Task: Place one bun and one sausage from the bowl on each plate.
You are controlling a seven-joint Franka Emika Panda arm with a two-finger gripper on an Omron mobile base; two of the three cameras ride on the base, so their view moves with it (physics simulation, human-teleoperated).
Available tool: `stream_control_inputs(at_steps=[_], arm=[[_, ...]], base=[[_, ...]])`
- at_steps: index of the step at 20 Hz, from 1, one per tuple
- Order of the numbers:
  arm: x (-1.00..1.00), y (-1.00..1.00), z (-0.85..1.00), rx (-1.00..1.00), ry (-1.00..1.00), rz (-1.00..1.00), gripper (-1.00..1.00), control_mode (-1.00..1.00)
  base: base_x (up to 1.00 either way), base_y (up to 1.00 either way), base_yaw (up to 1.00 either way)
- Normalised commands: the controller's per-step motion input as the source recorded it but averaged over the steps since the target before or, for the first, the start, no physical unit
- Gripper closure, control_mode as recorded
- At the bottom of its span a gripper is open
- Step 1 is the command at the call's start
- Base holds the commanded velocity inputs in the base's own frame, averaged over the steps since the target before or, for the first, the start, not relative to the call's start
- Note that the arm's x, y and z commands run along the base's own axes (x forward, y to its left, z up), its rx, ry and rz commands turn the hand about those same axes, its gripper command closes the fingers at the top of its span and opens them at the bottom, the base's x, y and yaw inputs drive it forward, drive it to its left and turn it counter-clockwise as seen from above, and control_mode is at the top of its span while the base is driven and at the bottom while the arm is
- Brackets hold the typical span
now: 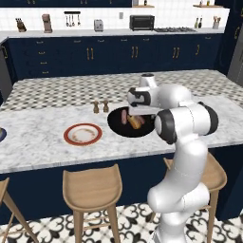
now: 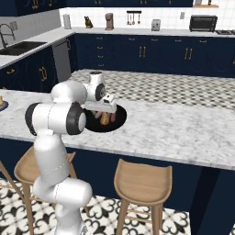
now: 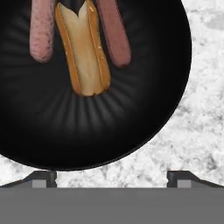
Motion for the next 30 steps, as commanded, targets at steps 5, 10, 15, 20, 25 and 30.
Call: stream_control_inputs(at_steps=[5,10,15,20,25,30], arm=[[0.51,0.28,-0.7,0.0,0.0,0.0,-1.0,-1.0],[0.42,0.06,-0.61,-0.02,-0.01,0.0,-1.0,-1.0],[0.52,-0.07,-0.4,0.0,-0.02,0.0,-1.0,-1.0],[0.53,-0.06,-0.3,0.0,0.0,0.0,-1.0,-1.0],[0.15,0.0,-0.32,0.0,0.0,0.0,1.0,-1.0],[0.01,0.0,-0.11,0.0,-0.02,0.0,1.0,-1.0]], base=[[0.0,0.0,0.0],[0.0,0.0,0.0],[0.0,0.0,0.0],[0.0,0.0,0.0],[0.0,0.0,0.0],[0.0,0.0,0.0]])
